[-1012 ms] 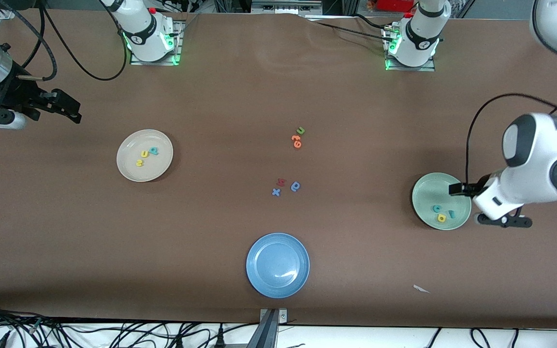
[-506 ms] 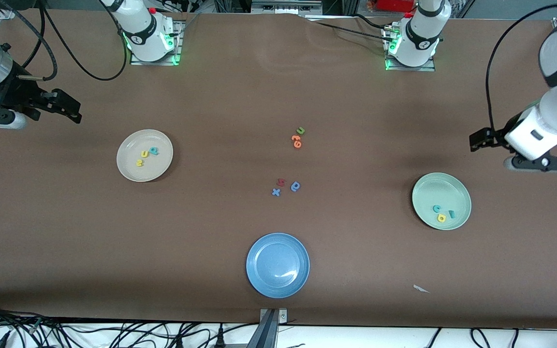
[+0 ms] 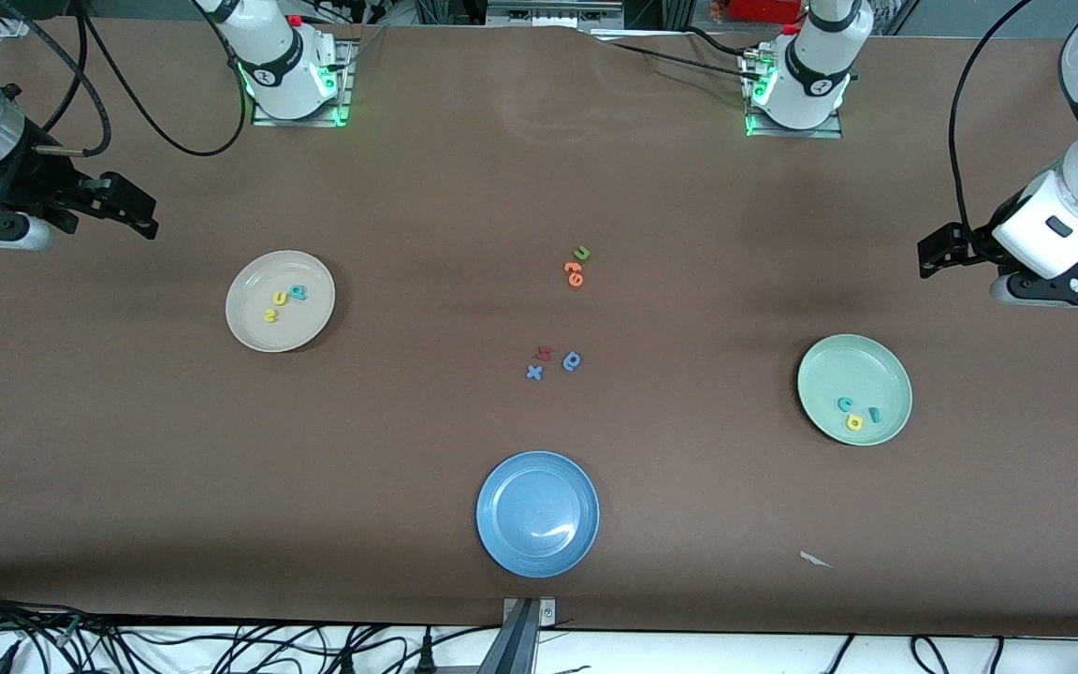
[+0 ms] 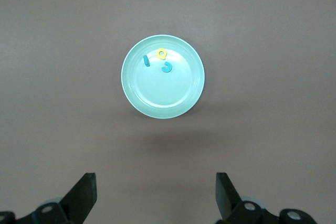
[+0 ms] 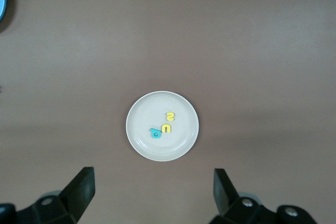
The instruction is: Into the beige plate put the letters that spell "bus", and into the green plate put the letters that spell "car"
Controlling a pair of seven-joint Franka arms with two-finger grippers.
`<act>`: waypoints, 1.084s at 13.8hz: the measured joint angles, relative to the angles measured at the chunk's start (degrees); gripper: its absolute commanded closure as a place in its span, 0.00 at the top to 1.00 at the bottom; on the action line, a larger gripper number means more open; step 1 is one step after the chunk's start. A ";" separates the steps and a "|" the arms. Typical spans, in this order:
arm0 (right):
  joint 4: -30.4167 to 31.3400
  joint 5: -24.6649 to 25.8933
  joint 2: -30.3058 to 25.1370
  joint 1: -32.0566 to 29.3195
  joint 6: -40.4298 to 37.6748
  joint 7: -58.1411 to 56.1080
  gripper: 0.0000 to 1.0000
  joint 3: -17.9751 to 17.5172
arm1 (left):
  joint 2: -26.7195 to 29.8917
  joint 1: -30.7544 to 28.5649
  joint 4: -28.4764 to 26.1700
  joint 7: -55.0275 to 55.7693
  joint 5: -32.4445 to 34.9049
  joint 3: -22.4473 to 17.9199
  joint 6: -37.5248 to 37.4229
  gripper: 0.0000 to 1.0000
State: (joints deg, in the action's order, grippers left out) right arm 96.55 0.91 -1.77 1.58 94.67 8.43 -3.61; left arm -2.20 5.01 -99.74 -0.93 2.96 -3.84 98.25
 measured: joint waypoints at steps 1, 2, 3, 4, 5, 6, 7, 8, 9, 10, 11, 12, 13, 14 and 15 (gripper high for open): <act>0.00 0.00 0.00 0.00 -0.13 0.00 1.00 0.00 | 0.00 0.00 -0.06 -0.07 -0.40 -0.13 0.00 1.00; 0.00 0.00 0.00 0.00 -0.16 0.00 1.00 -0.03 | 0.00 0.00 -0.12 -0.13 -0.73 -0.22 0.00 1.00; 0.00 0.00 0.00 0.02 -0.19 0.00 1.00 -0.14 | 0.00 0.00 -0.17 -0.17 -0.80 -0.28 0.00 1.00; 0.00 0.00 0.00 0.04 -0.21 0.00 1.00 -0.31 | 0.00 -0.03 -0.20 -0.19 -0.80 -0.38 0.00 1.00; 0.00 0.00 0.00 0.05 -0.23 0.00 1.00 -0.48 | 0.00 -0.18 -0.20 -0.21 -0.80 -0.53 0.00 1.00; 0.00 0.00 0.00 0.05 -0.25 0.00 1.00 -0.60 | 0.00 -0.35 -0.20 -0.50 -0.81 -0.67 0.00 1.00; 0.00 0.00 0.00 0.05 -0.26 0.00 1.00 -0.65 | 0.00 -0.43 -0.20 -0.93 -0.81 -0.77 0.00 1.00; 0.00 0.00 0.00 0.05 -0.27 0.00 1.00 -0.66 | 0.00 -0.47 -0.20 -1.57 -0.81 -0.83 0.00 1.00; 0.00 0.00 0.00 0.05 -0.28 0.00 1.00 -0.66 | 0.00 -0.54 -0.20 -1.96 -0.81 -0.88 0.00 1.00; 0.00 0.00 0.00 0.05 -0.28 0.00 1.00 -0.66 | 0.00 -0.69 -0.20 -2.46 -0.81 -0.93 0.00 1.00; 0.00 0.00 0.00 0.05 -0.29 0.00 1.00 -0.66 | 0.00 -0.96 -0.20 -3.20 -0.81 -1.02 0.00 1.00; 0.00 0.00 0.00 0.05 -0.29 0.00 1.00 -0.66 | 0.00 -1.29 -0.20 -3.77 -0.81 -1.05 0.00 1.00; 0.00 0.00 0.00 0.05 -0.29 0.00 1.00 -0.66 | 0.00 -1.63 -0.20 -4.09 -0.81 -1.06 0.00 1.00; 0.00 0.00 0.00 0.05 -0.30 0.00 1.00 -0.66 | 0.00 -1.85 -0.20 -4.27 -0.81 -1.06 0.00 1.00; 0.00 0.00 0.00 0.05 -0.30 0.00 1.00 -0.66 | 0.01 -1.92 -0.20 -4.39 -0.81 -1.06 0.00 1.00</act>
State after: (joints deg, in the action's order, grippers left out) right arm 96.55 0.91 -1.77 1.63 94.37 8.43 -4.27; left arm -2.19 3.09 -99.94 -5.32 2.15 -4.90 98.26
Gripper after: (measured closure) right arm 0.000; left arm 0.000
